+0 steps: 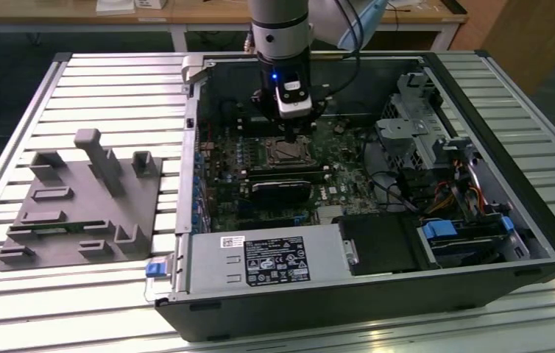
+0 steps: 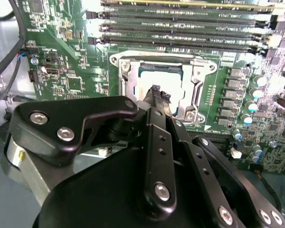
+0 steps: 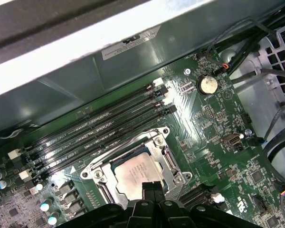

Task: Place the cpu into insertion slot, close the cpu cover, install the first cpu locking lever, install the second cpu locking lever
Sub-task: 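Install the second cpu locking lever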

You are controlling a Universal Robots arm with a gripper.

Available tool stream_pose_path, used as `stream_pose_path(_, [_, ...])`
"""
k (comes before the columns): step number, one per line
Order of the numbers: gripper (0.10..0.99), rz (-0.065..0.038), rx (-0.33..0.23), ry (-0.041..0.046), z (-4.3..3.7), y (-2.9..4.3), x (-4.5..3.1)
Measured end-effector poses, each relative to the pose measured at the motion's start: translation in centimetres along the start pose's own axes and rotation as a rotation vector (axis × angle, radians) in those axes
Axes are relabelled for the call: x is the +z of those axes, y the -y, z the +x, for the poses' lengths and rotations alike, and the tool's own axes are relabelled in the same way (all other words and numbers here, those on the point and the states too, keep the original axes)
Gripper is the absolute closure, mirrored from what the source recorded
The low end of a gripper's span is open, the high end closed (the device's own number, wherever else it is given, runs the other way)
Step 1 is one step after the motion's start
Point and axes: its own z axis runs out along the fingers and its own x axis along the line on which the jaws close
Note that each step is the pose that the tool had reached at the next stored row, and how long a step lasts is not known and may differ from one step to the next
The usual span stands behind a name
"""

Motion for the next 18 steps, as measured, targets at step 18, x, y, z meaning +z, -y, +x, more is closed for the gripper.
stream_pose_path(18, [0.98, 0.0, 0.0, 0.0001, -0.21, 0.14, -0.78])
